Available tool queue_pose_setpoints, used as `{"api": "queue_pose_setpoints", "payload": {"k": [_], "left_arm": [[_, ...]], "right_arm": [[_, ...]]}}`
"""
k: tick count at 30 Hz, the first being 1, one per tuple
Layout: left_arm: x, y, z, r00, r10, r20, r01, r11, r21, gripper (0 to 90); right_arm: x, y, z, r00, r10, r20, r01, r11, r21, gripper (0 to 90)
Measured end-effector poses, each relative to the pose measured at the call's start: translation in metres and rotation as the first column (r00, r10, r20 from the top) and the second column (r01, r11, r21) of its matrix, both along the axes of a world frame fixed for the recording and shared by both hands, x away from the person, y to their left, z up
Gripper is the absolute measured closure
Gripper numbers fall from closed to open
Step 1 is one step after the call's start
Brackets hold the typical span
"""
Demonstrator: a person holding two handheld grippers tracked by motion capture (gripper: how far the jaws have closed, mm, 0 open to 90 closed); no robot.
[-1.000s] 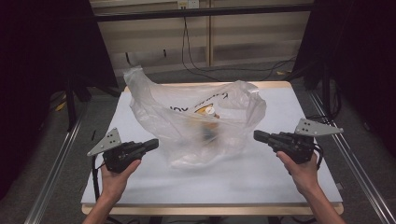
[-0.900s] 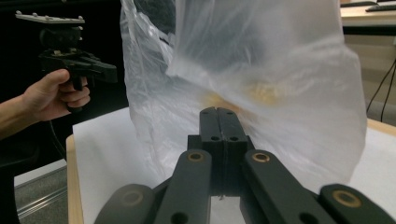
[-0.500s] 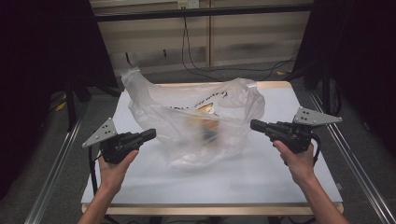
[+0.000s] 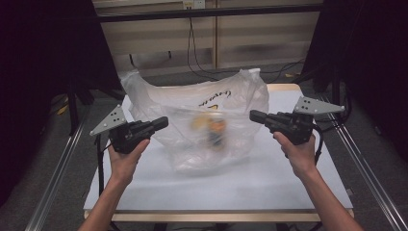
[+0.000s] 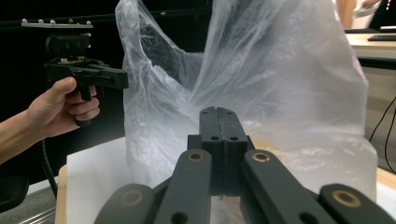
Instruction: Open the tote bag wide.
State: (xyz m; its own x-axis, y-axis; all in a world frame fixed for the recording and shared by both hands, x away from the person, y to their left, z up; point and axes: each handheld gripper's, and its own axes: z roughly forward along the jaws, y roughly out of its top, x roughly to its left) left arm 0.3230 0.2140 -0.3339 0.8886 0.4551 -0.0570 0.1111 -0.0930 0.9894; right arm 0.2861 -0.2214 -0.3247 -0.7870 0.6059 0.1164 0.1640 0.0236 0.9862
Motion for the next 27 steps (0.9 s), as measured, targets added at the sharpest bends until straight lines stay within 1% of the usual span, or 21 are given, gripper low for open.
{"api": "queue_pose_setpoints", "payload": {"k": [1,3,4,5,6,8,10,11,14,16,17,18,19,20,21,22,23,24,25,26,27], "left_arm": [[0.0,0.0,0.0,1.0,0.0,0.0,0.0,1.0,0.0,90.0],[0.001,-0.006,0.005,1.0,-0.003,0.009,0.003,1.0,-0.009,90.0],[0.002,-0.009,0.008,0.9999,-0.011,0.009,0.011,0.9998,-0.014,90.0],[0.003,-0.011,0.01,0.9999,-0.013,0.012,0.013,0.9998,-0.014,90.0],[0.006,-0.016,0.015,0.9994,-0.02,0.027,0.021,0.9997,-0.015,90.0],[0.007,-0.017,0.018,0.9993,-0.026,0.027,0.026,0.9996,-0.01,90.0],[0.009,-0.022,0.023,0.9992,-0.026,0.03,0.026,0.9994,-0.022,90.0],[0.011,-0.023,0.026,0.999,-0.029,0.035,0.03,0.9995,-0.011,90.0],[0.02,-0.029,0.037,0.9988,-0.029,0.04,0.03,0.9994,-0.017,90.0],[0.022,-0.032,0.04,0.9988,-0.027,0.04,0.028,0.9993,-0.024,90.0],[0.025,-0.034,0.043,0.9987,-0.03,0.041,0.03,0.9994,-0.016,90.0],[0.027,-0.036,0.046,0.9988,-0.029,0.039,0.029,0.9995,-0.01,90.0],[0.03,-0.042,0.053,0.9984,-0.032,0.047,0.033,0.9993,-0.02,90.0],[0.032,-0.045,0.055,0.9985,-0.032,0.044,0.033,0.9992,-0.021,90.0],[0.032,-0.045,0.055,0.9985,-0.032,0.044,0.033,0.9992,-0.021,90.0],[0.035,-0.05,0.058,0.9982,-0.036,0.048,0.036,0.9994,-0.001,90.0],[0.039,-0.057,0.059,0.9988,-0.03,0.038,0.03,0.9995,0.009,90.0],[0.039,-0.057,0.059,0.9988,-0.03,0.038,0.03,0.9995,0.009,90.0],[0.042,-0.06,0.058,0.9991,-0.027,0.034,0.026,0.9994,0.022,90.0],[0.046,-0.067,0.053,0.9995,-0.028,0.017,0.028,0.9992,0.03,90.0],[0.046,-0.067,0.053,0.9995,-0.028,0.017,0.028,0.9992,0.03,90.0]], "right_arm": [[0.0,0.0,0.0,1.0,0.0,0.0,0.0,1.0,0.0,90.0],[0.003,0.003,0.005,1.0,0.001,0.005,-0.001,1.0,-0.001,90.0],[0.005,0.007,0.01,0.9999,0.004,0.014,-0.004,1.0,-0.012,90.0],[0.005,0.007,0.01,0.9999,0.004,0.014,-0.004,1.0,-0.012,90.0],[0.008,0.011,0.015,0.9998,0.004,0.019,-0.004,1.0,-0.013,90.0],[0.009,0.013,0.017,0.9998,0.005,0.018,-0.005,1.0,-0.015,90.0],[0.011,0.017,0.021,0.9996,0.011,0.027,-0.011,1.0,-0.022,90.0],[0.011,0.018,0.022,0.9995,0.014,0.027,-0.013,1.0,-0.024,90.0],[0.015,0.026,0.027,0.9992,0.018,0.034,-0.017,0.999,-0.031,90.0],[0.018,0.029,0.03,0.9991,0.019,0.038,-0.017,0.999,-0.03,90.0],[0.018,0.029,0.03,0.9991,0.019,0.038,-0.017,0.999,-0.03,90.0],[0.019,0.03,0.032,0.999,0.018,0.041,-0.017,0.999,-0.027,90.0],[0.022,0.032,0.037,0.9989,0.009,0.045,-0.008,0.999,-0.034,90.0],[0.024,0.033,0.04,0.9987,0.007,0.05,-0.005,0.999,-0.037,90.0],[0.024,0.033,0.04,0.9987,0.007,0.05,-0.005,0.999,-0.037,90.0],[0.028,0.034,0.044,0.9986,-0.007,0.052,0.009,0.999,-0.044,90.0],[0.029,0.035,0.045,0.9986,-0.01,0.051,0.013,0.999,-0.047,90.0],[0.031,0.036,0.045,0.9984,-0.016,0.053,0.019,0.999,-0.046,90.0],[0.032,0.037,0.045,0.9985,-0.024,0.05,0.026,0.998,-0.052,90.0],[0.033,0.038,0.044,0.9984,-0.028,0.048,0.03,0.998,-0.054,90.0],[0.033,0.038,0.044,0.9984,-0.028,0.048,0.03,0.998,-0.054,90.0]]}}
